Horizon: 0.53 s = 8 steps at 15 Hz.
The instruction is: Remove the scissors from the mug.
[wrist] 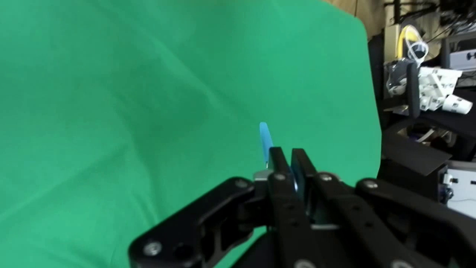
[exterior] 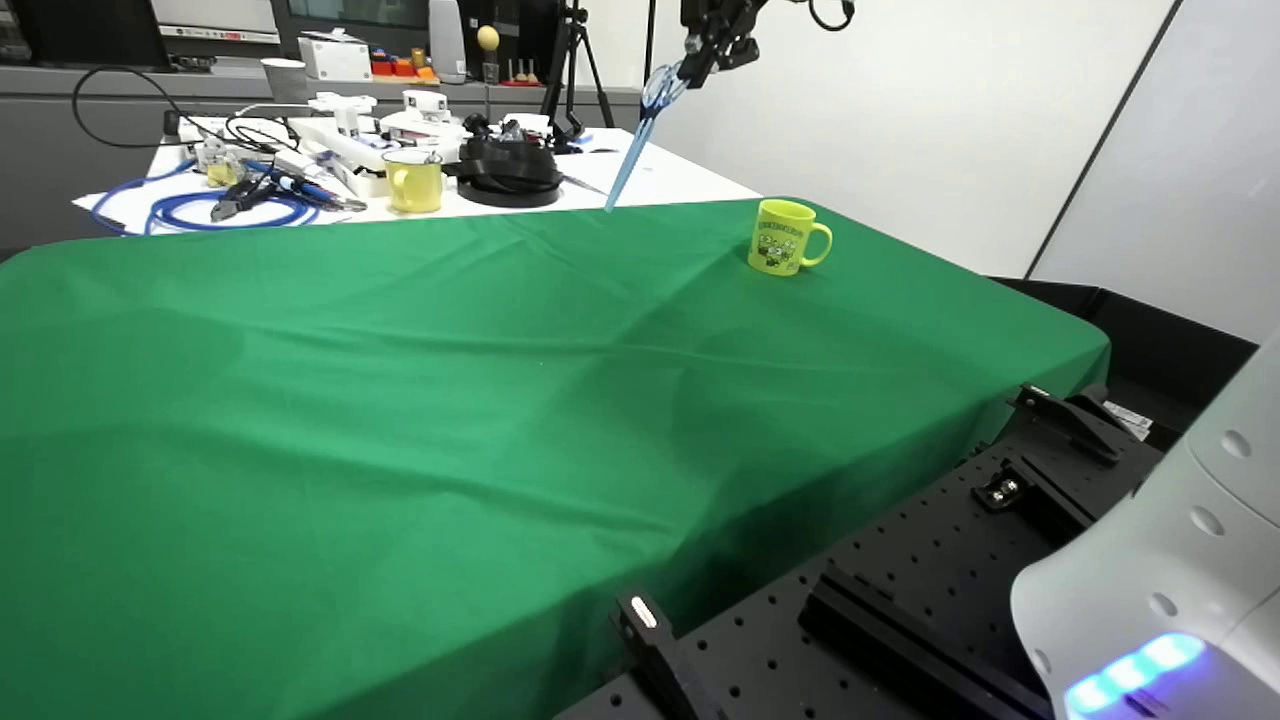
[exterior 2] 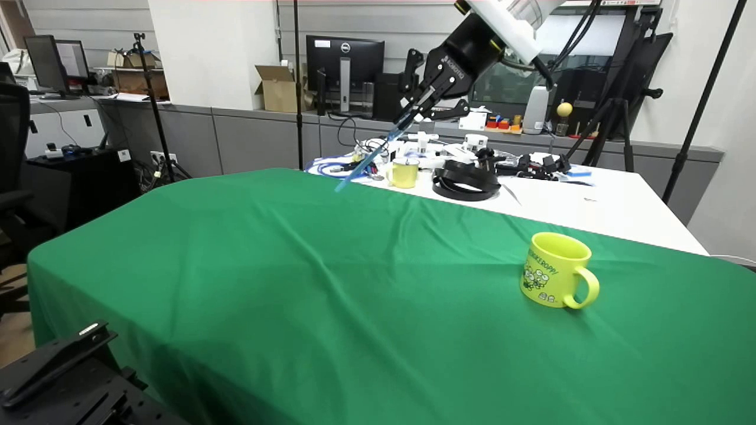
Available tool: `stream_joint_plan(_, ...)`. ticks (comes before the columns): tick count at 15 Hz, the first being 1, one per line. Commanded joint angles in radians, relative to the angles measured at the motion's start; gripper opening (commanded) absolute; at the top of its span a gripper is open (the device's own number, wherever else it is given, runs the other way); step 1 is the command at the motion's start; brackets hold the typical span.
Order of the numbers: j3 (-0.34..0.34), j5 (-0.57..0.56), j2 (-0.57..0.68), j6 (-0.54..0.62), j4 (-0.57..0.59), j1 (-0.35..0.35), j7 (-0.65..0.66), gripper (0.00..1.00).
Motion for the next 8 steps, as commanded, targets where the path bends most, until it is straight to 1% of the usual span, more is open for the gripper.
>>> stream_joint_plan(1,0.021,0.015,0.082,-0.143,0.055,-0.021,-0.031,0.02)
stream_joint_plan(4,0.036,0.016,0.144,-0.232,0.066,-0.025,-0.094,0.02)
stream_joint_plan(8,0.039,-0.017,0.227,-0.245,0.069,-0.020,-0.144,0.02)
